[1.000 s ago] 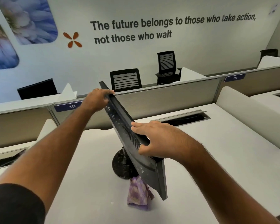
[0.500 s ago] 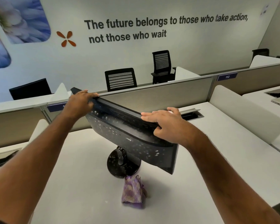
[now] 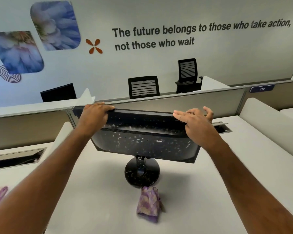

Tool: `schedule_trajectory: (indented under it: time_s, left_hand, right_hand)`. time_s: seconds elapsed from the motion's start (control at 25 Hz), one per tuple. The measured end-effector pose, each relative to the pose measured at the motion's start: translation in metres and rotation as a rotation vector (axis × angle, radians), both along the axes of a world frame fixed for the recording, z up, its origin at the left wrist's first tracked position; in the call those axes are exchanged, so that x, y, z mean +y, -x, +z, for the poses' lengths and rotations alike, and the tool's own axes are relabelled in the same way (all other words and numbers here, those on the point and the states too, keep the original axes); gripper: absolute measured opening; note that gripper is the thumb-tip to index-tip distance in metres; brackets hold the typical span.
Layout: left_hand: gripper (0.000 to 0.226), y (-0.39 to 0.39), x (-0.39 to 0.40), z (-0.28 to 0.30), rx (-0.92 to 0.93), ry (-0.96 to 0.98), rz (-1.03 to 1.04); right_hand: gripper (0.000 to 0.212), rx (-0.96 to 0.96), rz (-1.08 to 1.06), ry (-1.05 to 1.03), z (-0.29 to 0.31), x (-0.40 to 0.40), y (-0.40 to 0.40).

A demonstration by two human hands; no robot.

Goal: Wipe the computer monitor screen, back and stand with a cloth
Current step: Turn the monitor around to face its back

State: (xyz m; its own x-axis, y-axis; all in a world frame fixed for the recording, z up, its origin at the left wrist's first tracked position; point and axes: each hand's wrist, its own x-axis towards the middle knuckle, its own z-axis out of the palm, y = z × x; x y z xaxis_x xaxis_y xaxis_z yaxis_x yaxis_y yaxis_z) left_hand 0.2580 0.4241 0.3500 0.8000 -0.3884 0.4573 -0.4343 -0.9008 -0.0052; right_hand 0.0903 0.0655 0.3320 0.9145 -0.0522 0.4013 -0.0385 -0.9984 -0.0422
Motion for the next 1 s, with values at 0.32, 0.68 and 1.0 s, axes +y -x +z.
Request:
schedule_trajectory:
  time_s: [0.32,0.68,1.0]
  left_hand:
    - [0.042,0.033,0.007,-0.017,-0.109,0.034,0.066]
    - [0.031,0.079,-0.010,-0.030,-0.246,0.060,0.122]
    - [0.044,0.092,-0.009,-0.039,-0.159,0.059,0.114]
  right_hand:
    - [0.059,0.021,-0.008,-0.014,-0.007,-0.001,-0.029]
    - [0.058,0.065,0.058,-0.103,-0.017,-0.005,-0.072]
    - [0.054,-0.218,0.274,-0.271,-0.051,0.029,-0.045]
